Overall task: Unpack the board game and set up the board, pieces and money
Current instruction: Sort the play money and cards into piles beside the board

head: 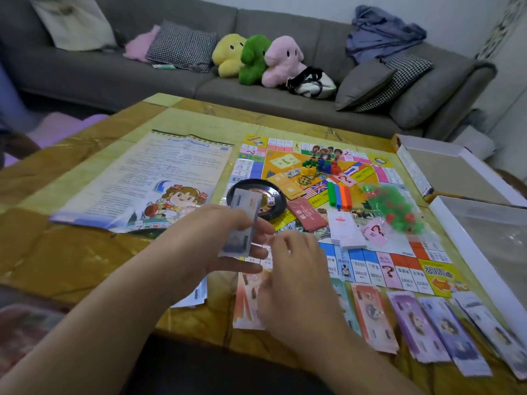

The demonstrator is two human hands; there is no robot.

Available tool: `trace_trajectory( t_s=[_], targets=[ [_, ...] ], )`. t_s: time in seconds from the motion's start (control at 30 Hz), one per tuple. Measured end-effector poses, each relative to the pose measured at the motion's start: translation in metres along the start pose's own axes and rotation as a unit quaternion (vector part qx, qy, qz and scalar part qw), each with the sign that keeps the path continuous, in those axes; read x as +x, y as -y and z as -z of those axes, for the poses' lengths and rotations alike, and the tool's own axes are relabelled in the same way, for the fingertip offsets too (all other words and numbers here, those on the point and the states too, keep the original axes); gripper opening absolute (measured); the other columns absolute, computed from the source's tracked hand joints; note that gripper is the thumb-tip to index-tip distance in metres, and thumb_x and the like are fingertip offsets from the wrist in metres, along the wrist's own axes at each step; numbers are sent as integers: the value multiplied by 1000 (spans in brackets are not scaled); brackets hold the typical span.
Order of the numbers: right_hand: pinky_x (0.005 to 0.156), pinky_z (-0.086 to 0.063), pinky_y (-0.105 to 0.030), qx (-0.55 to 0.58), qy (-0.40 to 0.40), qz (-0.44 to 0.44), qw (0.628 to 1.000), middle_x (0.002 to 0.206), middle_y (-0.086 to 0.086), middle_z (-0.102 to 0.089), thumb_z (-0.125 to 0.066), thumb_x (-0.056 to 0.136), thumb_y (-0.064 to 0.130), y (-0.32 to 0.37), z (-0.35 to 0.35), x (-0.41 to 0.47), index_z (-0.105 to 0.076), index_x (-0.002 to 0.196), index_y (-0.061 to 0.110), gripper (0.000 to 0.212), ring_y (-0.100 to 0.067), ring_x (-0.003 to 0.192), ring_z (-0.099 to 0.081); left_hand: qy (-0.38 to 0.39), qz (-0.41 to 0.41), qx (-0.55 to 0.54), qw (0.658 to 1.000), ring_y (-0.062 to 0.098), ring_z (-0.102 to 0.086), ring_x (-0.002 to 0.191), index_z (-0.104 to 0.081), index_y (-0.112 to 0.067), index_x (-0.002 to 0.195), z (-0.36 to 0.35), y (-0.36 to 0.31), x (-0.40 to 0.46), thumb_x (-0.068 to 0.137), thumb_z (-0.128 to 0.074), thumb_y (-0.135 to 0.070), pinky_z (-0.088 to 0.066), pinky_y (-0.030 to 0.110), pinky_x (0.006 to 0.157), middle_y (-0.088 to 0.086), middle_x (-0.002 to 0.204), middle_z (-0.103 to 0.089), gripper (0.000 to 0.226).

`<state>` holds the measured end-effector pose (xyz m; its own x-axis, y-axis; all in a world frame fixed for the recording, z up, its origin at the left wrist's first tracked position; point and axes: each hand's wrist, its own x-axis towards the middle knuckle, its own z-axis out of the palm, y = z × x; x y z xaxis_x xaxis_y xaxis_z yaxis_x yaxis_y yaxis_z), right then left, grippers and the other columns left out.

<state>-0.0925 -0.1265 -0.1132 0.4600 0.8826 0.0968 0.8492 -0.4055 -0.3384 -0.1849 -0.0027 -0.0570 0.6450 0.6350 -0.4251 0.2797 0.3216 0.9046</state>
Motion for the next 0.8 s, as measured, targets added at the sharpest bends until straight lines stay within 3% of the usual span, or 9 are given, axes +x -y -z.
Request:
trace_trajectory(
  t_s=[0.1, 0.2, 0.33, 0.43, 0.57, 0.63, 0.73, 0.8],
  targets=[
    [94, -51, -23, 240, -43, -31, 969, 126, 24, -46, -70, 88, 12, -7, 20, 3, -46, 129, 43, 57, 3, 121, -46, 9, 6, 2, 1000, 32, -73, 91, -82, -2, 96, 0, 2, 2, 99, -53, -8, -64, 51, 80, 20, 107, -67, 30],
    [82, -57, -27, 373, -34, -37, 927, 114, 21, -58, -70, 92, 9, -15, 30, 6, -53, 121, 45, 50, 1, 108, -60, 33, 7, 38, 999, 30, -75, 102, -84, -9, 95, 2, 5, 1, 101, -54, -12, -64, 50, 85, 17, 118, -72, 31],
    [79, -57, -20, 372, -29, -14, 928, 115, 23, -60, -72, 97, 30, -15, 26, 8, -58, 124, 47, 35, 5, 107, -60, 22, 36, 49, 998, 31, -75, 104, -72, -8, 120, 9, 9, 1, 98, -62, -17, -64, 50, 87, 21, 120, -72, 26],
    [72, -58, -17, 396, -25, -11, 918, 103, 16, -71, -69, 100, 38, -11, 27, 11, -68, 112, 38, 13, 3, 97, -67, 18, 44, 100, 994, 35, -76, 100, -68, -9, 123, 12, 10, -1, 95, -69, -23, -64, 50, 87, 23, 114, -72, 31],
    [68, -57, -17, 386, -37, -38, 921, 88, 11, -75, -68, 101, 29, -6, 24, 18, -73, 96, 30, 8, 0, 85, -70, 13, -26, 232, 972, 24, -78, 85, -76, -14, 105, 21, 10, -9, 102, -63, -26, -63, 37, 76, 7, 89, -78, 19],
    [69, -58, -19, 388, -36, -61, 919, 90, 12, -74, -69, 100, 30, -5, 20, 20, -72, 99, 34, 5, 2, 86, -69, -12, -66, 310, 948, 19, -76, 72, -78, -16, 92, 32, 10, -13, 101, -65, -29, -64, 42, 78, 1, 78, -78, 21],
    [61, -55, -18, 394, -32, -95, 914, 90, 11, -74, -69, 99, 27, -6, 16, 20, -70, 102, 36, 9, 1, 80, -69, -88, -54, 367, 925, 13, -70, 54, -75, -10, 78, 54, 15, -8, 94, -74, -29, -60, 39, 65, 0, 61, -73, 25],
    [64, -57, -22, 374, -33, -102, 921, 88, 11, -73, -69, 98, 22, -7, 16, 18, -70, 99, 35, 13, 0, 79, -69, -112, -22, 419, 901, 15, -65, 51, -70, -9, 69, 67, 20, -4, 91, -76, -33, -58, 36, 62, 1, 54, -67, 33]
  ],
)
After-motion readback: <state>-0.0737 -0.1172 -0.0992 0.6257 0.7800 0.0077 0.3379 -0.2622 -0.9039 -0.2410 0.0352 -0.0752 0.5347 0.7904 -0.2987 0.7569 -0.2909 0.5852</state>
